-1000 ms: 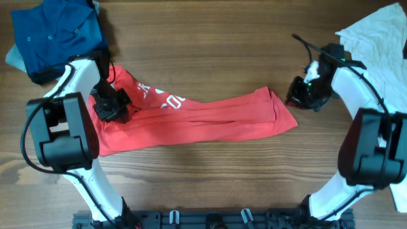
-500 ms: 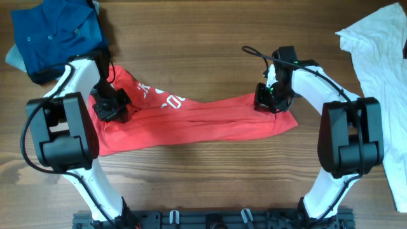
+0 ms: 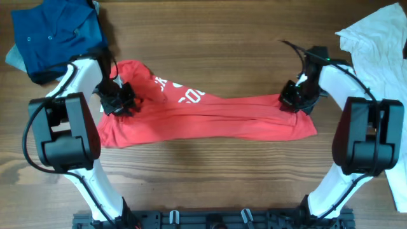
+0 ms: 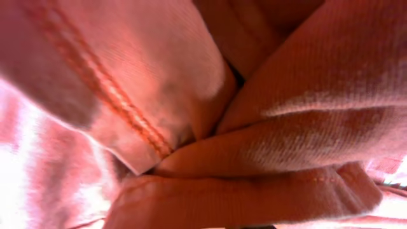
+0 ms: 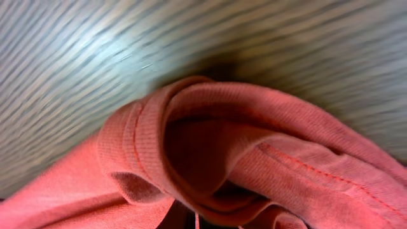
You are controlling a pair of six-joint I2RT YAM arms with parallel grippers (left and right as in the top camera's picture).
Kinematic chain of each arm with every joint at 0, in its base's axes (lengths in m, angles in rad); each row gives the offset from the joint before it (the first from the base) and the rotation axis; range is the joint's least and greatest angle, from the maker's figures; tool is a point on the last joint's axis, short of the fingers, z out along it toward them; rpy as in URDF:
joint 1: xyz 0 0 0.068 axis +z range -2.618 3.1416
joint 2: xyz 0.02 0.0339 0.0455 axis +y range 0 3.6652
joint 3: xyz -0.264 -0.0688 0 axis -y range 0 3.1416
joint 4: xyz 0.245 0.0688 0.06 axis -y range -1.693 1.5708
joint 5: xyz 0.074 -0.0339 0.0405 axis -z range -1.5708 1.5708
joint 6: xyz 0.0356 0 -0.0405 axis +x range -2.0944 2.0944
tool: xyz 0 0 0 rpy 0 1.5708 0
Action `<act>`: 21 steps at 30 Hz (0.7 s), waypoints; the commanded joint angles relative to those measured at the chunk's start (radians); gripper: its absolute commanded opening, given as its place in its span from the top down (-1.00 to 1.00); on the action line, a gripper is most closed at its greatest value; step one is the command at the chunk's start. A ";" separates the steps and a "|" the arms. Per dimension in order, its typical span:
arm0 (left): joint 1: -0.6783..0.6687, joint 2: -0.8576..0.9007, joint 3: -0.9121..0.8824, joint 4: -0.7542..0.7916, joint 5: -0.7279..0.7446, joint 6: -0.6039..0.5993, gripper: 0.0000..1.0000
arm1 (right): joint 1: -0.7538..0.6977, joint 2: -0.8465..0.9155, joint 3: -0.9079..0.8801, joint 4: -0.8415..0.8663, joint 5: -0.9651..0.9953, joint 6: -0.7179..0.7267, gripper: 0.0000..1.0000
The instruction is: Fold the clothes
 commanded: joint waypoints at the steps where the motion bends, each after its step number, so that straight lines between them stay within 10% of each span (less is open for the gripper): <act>1: -0.050 -0.024 0.012 0.041 0.007 0.024 0.51 | -0.088 0.066 -0.030 -0.008 0.224 0.016 0.91; 10: -0.101 -0.058 0.171 -0.108 0.003 0.016 0.62 | -0.147 -0.126 0.011 -0.093 0.173 -0.013 0.91; 12: -0.101 -0.089 0.216 -0.143 0.003 0.016 0.55 | -0.172 -0.219 0.013 -0.098 0.122 -0.042 0.31; 13: -0.101 -0.110 0.232 -0.154 0.003 0.016 0.40 | -0.184 -0.274 0.013 -0.100 0.081 -0.071 -0.43; 15: -0.101 -0.153 0.238 -0.166 0.003 0.016 -0.09 | -0.208 -0.361 0.013 -0.120 0.057 -0.085 -0.99; 17: -0.101 -0.174 0.238 -0.195 0.003 0.016 -0.76 | -0.237 -0.416 0.013 -0.145 0.065 -0.086 -0.99; 21: -0.101 -0.172 0.232 -0.262 -0.025 0.024 -0.99 | -0.316 -0.416 -0.041 -0.149 0.060 -0.114 -0.99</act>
